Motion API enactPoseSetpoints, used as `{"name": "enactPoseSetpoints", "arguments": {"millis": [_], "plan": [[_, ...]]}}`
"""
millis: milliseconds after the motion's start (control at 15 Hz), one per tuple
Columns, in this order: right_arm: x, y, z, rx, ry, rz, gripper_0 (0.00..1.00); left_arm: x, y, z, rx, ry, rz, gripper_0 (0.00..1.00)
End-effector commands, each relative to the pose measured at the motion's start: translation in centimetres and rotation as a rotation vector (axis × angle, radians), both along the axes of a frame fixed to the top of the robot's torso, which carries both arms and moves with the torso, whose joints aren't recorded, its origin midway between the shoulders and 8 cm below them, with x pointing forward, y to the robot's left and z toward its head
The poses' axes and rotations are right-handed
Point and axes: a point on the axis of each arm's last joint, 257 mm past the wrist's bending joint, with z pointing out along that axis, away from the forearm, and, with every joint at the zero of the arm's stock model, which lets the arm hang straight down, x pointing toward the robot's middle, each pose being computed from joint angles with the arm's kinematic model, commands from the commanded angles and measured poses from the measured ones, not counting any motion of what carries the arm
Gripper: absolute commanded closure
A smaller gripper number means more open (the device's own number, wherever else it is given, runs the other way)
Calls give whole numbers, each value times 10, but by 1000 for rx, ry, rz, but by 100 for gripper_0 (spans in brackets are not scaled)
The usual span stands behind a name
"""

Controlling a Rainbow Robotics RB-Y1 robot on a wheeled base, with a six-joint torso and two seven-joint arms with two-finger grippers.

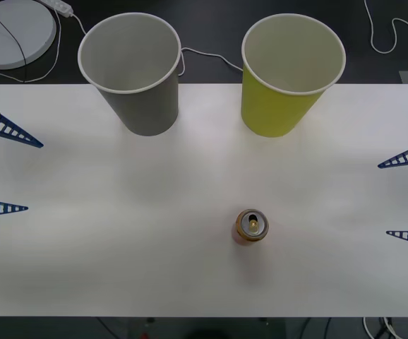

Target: Put the can into the green bin and the plastic bottle into the gray bin

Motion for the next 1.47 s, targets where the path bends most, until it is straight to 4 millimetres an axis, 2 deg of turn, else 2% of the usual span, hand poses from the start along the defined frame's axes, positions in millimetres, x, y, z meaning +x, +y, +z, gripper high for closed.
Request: {"name": "enactPoseSetpoints", "arguments": {"millis": [67, 533, 733, 1000, 1200, 1467], "plan": [[0, 0, 0, 0, 0, 0, 0, 0, 0, 0, 0, 0, 0, 0], [-3, 6, -8, 32, 22, 9, 0, 0, 0, 0, 0, 0, 0, 0], [-1, 0, -14, 19, 28, -3, 0, 0, 0, 0, 0, 0, 0, 0], [-7, 1, -41, 82, 83, 40, 0, 0, 0, 0, 0, 0, 0, 0], [0, 3, -66, 176, 76, 38, 0, 0, 0, 0, 0, 0, 0, 0], [12, 2, -81, 231, 26, 29, 0, 0, 0, 0, 0, 0, 0, 0]]}}
